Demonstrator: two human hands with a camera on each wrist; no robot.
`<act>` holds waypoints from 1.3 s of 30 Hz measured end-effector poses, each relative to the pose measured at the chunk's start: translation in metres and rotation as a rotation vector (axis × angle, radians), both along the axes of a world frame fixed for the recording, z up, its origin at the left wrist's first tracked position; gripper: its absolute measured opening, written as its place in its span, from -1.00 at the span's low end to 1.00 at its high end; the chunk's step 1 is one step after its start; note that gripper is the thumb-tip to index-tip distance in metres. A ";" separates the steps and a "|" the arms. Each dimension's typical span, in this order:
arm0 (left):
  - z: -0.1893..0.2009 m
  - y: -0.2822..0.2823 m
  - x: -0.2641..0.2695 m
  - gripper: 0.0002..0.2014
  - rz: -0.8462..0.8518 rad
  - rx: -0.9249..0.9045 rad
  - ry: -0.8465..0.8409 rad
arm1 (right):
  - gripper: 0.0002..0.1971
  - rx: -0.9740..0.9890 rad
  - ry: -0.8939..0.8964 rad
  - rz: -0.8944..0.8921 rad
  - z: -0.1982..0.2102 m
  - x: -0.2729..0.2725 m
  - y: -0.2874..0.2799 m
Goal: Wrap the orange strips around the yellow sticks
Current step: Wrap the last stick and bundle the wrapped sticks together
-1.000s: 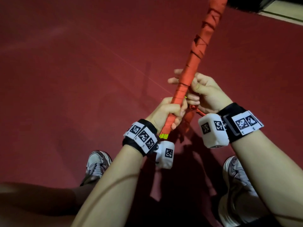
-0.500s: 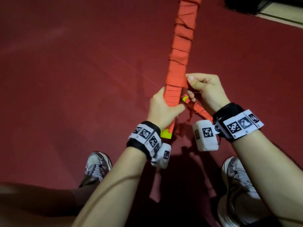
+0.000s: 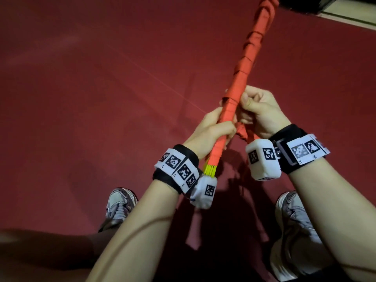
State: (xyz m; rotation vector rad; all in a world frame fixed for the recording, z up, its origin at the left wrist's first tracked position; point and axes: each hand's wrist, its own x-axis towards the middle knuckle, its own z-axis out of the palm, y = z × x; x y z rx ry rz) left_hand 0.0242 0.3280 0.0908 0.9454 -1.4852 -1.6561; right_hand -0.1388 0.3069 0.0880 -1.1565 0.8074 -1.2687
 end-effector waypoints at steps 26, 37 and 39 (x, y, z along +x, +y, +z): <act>-0.008 0.000 0.015 -0.73 -0.314 0.156 0.123 | -0.45 0.077 0.056 0.215 0.011 -0.001 0.009; -0.019 -0.006 -0.001 -0.92 0.372 -0.059 -0.188 | -0.74 0.006 0.187 -0.131 0.011 0.010 -0.003; -0.015 -0.006 0.005 -0.83 0.235 0.010 -0.089 | -0.70 0.037 0.102 -0.083 0.006 0.003 -0.004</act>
